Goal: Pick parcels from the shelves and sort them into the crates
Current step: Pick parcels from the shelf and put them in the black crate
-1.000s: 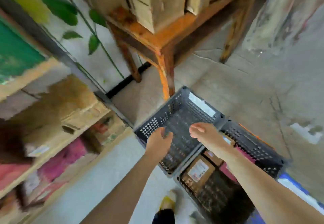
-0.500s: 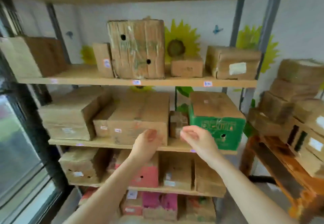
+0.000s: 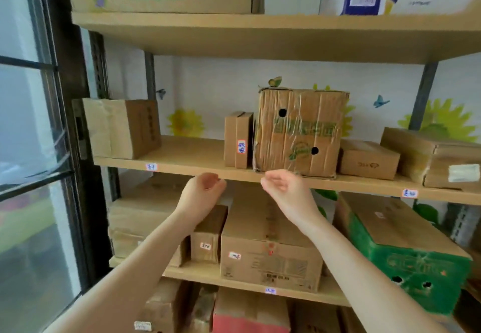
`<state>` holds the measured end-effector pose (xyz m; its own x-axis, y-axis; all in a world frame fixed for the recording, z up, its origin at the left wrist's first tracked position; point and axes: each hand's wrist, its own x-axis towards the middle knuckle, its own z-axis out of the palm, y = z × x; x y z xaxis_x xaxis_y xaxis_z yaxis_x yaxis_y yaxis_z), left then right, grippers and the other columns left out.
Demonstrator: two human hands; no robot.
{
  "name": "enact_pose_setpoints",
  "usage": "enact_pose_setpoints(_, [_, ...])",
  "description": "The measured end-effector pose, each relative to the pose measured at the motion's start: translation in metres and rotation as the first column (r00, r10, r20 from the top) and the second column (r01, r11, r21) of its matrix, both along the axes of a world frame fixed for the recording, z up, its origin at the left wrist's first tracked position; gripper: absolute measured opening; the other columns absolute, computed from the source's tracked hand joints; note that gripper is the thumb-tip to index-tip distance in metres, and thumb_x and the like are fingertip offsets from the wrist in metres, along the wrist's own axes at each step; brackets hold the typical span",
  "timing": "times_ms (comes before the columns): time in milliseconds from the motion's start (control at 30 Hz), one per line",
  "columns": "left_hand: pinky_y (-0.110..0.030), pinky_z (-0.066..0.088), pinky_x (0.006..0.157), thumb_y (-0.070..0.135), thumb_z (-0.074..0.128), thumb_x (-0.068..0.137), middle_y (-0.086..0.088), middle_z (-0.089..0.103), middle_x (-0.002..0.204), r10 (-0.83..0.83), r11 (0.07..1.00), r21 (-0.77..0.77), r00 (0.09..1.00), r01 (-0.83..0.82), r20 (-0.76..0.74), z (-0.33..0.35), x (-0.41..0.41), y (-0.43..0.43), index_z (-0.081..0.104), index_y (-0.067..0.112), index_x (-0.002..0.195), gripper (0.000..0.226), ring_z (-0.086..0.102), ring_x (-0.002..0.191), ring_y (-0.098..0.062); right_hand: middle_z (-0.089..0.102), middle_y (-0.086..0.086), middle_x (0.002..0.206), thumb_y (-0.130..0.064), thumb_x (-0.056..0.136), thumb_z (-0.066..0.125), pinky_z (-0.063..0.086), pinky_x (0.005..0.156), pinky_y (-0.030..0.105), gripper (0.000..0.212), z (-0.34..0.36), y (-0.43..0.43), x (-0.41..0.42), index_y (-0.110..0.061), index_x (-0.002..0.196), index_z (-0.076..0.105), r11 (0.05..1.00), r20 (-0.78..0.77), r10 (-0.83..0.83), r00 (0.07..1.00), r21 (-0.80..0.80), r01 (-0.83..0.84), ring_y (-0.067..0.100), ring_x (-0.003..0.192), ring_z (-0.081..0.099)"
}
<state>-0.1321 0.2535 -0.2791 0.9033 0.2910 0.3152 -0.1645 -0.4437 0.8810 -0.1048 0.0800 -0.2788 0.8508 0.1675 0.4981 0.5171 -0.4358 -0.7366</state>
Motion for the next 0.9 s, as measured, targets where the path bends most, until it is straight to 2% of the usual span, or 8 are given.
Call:
enact_pose_setpoints(100, [-0.032, 0.045, 0.095, 0.025, 0.054, 0.091, -0.003, 0.062, 0.113, 0.004, 0.996, -0.093, 1.0, -0.003, 0.013, 0.009, 0.035, 0.019, 0.056, 0.01, 0.123, 0.035, 0.057, 0.107, -0.019, 0.063, -0.001, 0.116, -0.025, 0.093, 0.052, 0.039, 0.074, -0.002, 0.032, 0.025, 0.028, 0.029, -0.009, 0.121, 0.058, 0.995, 0.147, -0.017, 0.989, -0.09, 0.031, 0.004, 0.1, 0.055])
enact_pose_setpoints(200, [-0.036, 0.047, 0.095, 0.02, 0.048, 0.094, -0.005, 0.063, 0.098, -0.019, 0.978, -0.209, 1.0, 0.021, 0.013, 0.02, 0.079, 0.033, 0.056, 0.006, 0.12, 0.031, 0.06, 0.101, -0.022, 0.061, 0.006, 0.123, -0.022, 0.095, 0.049, 0.045, 0.095, 0.023, 0.032, 0.06, 0.06, 0.065, -0.008, 0.122, 0.057, 0.991, 0.277, -0.011, 0.961, -0.128, 0.048, 0.016, 0.114, 0.057])
enact_pose_setpoints(300, [-0.031, 0.046, 0.083, 0.015, 0.044, 0.095, -0.009, 0.058, 0.092, -0.063, 0.921, -0.387, 0.998, 0.049, -0.022, 0.035, 0.117, 0.04, 0.058, 0.01, 0.104, 0.017, 0.057, 0.091, -0.022, 0.061, 0.012, 0.119, -0.025, 0.097, 0.043, 0.044, 0.095, 0.037, 0.032, 0.099, 0.09, 0.104, -0.005, 0.117, 0.058, 0.957, 0.375, -0.048, 0.926, -0.247, 0.149, 0.026, 0.112, 0.055])
enact_pose_setpoints(400, [-0.033, 0.047, 0.084, 0.012, 0.044, 0.095, -0.007, 0.055, 0.082, -0.113, 0.868, -0.493, 0.99, 0.06, -0.078, 0.041, 0.149, 0.045, 0.05, 0.012, 0.091, 0.008, 0.055, 0.088, -0.024, 0.055, 0.01, 0.085, -0.034, 0.097, 0.037, 0.039, 0.072, 0.033, 0.036, 0.125, 0.113, 0.138, -0.006, 0.08, 0.052, 0.816, 0.379, -0.128, 0.917, -0.485, 0.314, 0.032, 0.093, 0.052])
enact_pose_setpoints(533, [-0.028, 0.047, 0.072, 0.006, 0.041, 0.094, -0.01, 0.053, 0.087, -0.235, 0.84, -0.524, 0.966, 0.144, -0.111, 0.042, 0.181, 0.049, 0.051, 0.01, 0.105, 0.016, 0.052, 0.086, -0.024, 0.038, 0.003, 0.065, -0.043, 0.096, 0.035, 0.03, 0.072, 0.032, 0.046, 0.136, 0.13, 0.166, -0.014, 0.06, 0.035, 0.586, 0.308, -0.217, 0.926, -0.718, 0.376, 0.026, 0.083, 0.042])
enact_pose_setpoints(700, [-0.028, 0.045, 0.073, 0.008, 0.042, 0.095, -0.009, 0.055, 0.092, -0.373, 0.814, -0.529, 0.914, 0.239, -0.16, 0.041, 0.2, 0.058, 0.056, 0.009, 0.099, 0.015, 0.053, 0.089, -0.023, 0.048, 0.002, 0.065, -0.036, 0.093, 0.044, 0.033, 0.076, 0.031, 0.036, 0.129, 0.132, 0.174, -0.013, 0.066, 0.052, 0.552, 0.406, -0.249, 0.879, -0.686, 0.473, 0.028, 0.084, 0.051])
enact_pose_setpoints(800, [-0.031, 0.048, 0.078, 0.016, 0.045, 0.096, -0.006, 0.057, 0.093, -0.432, 0.791, -0.538, 0.889, 0.291, -0.154, 0.04, 0.211, 0.069, 0.052, 0.007, 0.121, 0.028, 0.057, 0.092, -0.022, 0.061, 0.006, 0.082, -0.031, 0.093, 0.043, 0.028, 0.104, 0.04, 0.03, 0.123, 0.14, 0.173, -0.011, 0.084, 0.062, 0.562, 0.426, -0.277, 0.861, -0.655, 0.505, 0.03, 0.096, 0.056])
enact_pose_setpoints(900, [-0.036, 0.05, 0.085, 0.034, 0.043, 0.097, -0.008, 0.059, 0.102, -0.482, 0.757, -0.56, 0.867, 0.337, -0.13, 0.043, 0.217, 0.085, 0.049, 0.008, 0.126, 0.039, 0.059, 0.098, -0.026, 0.066, 0.006, 0.093, -0.027, 0.092, 0.043, 0.012, 0.115, 0.043, 0.027, 0.114, 0.156, 0.167, -0.01, 0.091, 0.064, 0.608, 0.445, -0.321, 0.836, -0.58, 0.542, 0.027, 0.105, 0.055])
